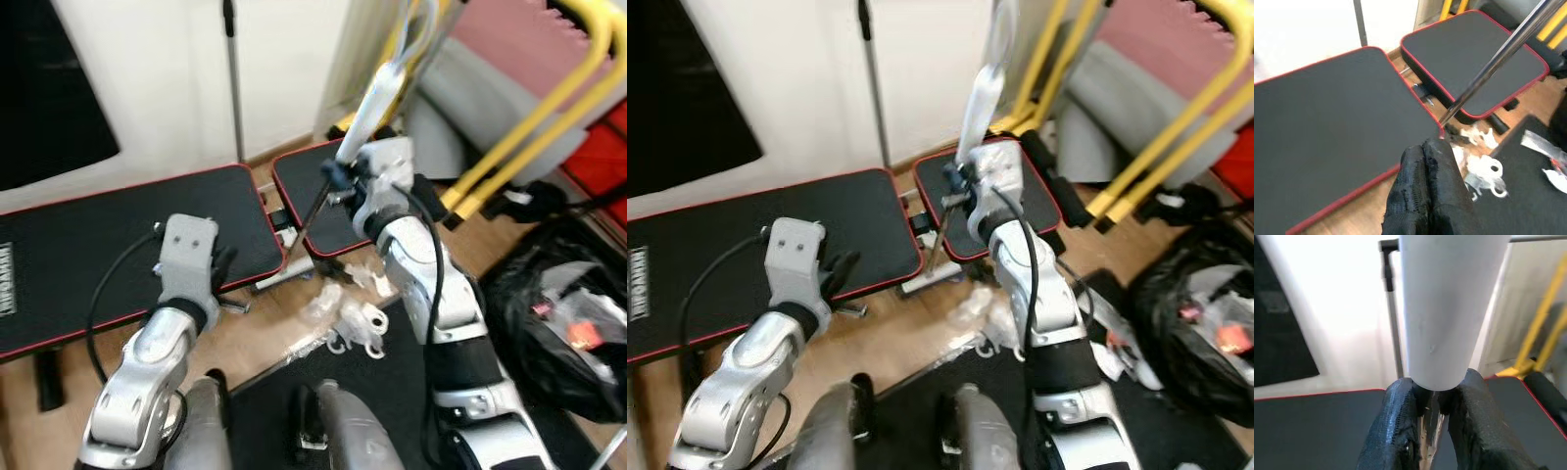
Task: Sweep floor
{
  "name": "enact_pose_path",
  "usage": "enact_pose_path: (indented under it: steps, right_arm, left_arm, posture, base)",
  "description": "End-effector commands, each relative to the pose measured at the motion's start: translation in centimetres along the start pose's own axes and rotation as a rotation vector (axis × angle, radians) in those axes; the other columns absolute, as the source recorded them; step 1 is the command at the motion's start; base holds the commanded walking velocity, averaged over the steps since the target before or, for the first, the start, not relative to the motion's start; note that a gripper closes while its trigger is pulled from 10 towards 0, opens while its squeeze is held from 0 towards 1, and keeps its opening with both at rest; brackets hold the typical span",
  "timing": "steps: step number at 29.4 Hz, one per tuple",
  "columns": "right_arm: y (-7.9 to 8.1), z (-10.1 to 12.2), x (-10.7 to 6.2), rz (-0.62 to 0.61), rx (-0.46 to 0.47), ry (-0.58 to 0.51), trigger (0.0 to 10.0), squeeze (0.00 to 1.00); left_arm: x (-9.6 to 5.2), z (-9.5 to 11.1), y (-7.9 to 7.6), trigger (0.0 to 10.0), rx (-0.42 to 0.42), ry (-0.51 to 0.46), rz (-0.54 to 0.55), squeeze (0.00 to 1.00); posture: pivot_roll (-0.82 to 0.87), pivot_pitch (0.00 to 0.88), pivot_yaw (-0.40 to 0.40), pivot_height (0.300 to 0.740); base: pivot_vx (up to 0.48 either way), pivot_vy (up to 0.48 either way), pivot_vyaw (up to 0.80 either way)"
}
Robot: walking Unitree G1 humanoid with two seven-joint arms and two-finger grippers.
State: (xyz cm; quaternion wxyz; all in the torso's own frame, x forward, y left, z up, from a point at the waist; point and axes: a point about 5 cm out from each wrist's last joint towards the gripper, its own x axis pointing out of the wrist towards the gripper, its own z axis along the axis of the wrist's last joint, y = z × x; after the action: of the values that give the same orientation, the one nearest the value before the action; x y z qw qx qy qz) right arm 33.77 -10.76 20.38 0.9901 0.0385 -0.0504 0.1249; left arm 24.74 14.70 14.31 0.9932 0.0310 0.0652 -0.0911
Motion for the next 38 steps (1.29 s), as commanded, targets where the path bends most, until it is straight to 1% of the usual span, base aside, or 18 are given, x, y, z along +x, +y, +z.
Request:
enact_pose_path:
  steps: [1,3,5,8,12,16,18,24,27,38]
  right_arm:
    - [0.3,0.7,-0.5,0.071,0.06,-0.035,10.0,0.0]
    - [1.1,0.9,-0.7,0.147,0.087,-0.045,10.0,0.0]
    - [1.5,1.5,-0.9,0.197,0.086,-0.064,10.0,0.0]
    - [1.5,1.9,-1.0,0.207,0.073,-0.073,10.0,0.0]
    - [1.0,2.4,-0.9,0.212,0.044,-0.072,10.0,0.0]
    - [1.0,2.2,-1.2,0.23,-0.005,-0.031,10.0,0.0]
    - [1.0,2.0,-1.3,0.237,-0.024,-0.016,10.0,0.0]
    - [0.7,1.5,-1.6,0.19,-0.045,0.008,10.0,0.0]
    - [0.6,1.5,-1.6,0.181,-0.047,0.01,10.0,0.0]
    - [-0.1,1.7,-1.7,0.121,-0.104,0.009,10.0,0.0]
  left_arm:
    - [-0.2,0.0,-0.7,10.0,-0.004,0.004,-0.051,0.0]
    - [-0.2,0.0,-0.7,10.0,-0.004,0.005,-0.05,0.0]
    - [-0.2,0.0,-0.7,10.0,-0.003,0.006,-0.05,0.0]
    - [-0.2,-0.1,-0.7,10.0,-0.001,0.007,-0.053,0.0]
    - [0.0,-0.1,-0.8,10.0,-0.003,0.006,-0.056,0.0]
    - [0.2,-0.1,-0.8,10.0,-0.004,0.004,-0.058,0.0]
    - [0.3,-0.1,-0.9,10.0,-0.005,0.003,-0.058,0.0]
    - [0.5,-0.1,-1.0,10.0,-0.01,-0.001,-0.057,0.0]
    - [0.5,-0.1,-1.0,10.0,-0.012,-0.002,-0.058,0.0]
    - [0.6,-0.2,-1.1,10.0,-0.019,-0.008,-0.06,0.0]
  posture:
    - [-0.04,0.22,-0.186,0.74]
    - [-0.04,0.22,-0.186,0.74]
    - [-0.04,0.22,-0.187,0.74]
    - [-0.04,0.22,-0.187,0.74]
    - [-0.06,0.212,-0.185,0.74]
    - [-0.06,0.205,-0.187,0.74]
    - [-0.06,0.203,-0.188,0.74]
    - [-0.07,0.196,-0.191,0.74]
    - [-0.07,0.195,-0.192,0.74]
    - [-0.08,0.192,-0.194,0.74]
  base:
    - [0.0,0.0,0.0]
    - [0.0,0.0,0.0]
    - [-0.251,0.0,0.0]
    - [-0.259,0.0,0.0]
    - [-0.269,0.0,0.0]
    - [-0.28,0.0,0.0]
    - [-0.277,0.0,-0.61]
    - [-0.279,0.0,-0.77]
    - [-0.277,0.0,-0.8]
    - [-0.261,0.0,-0.8]
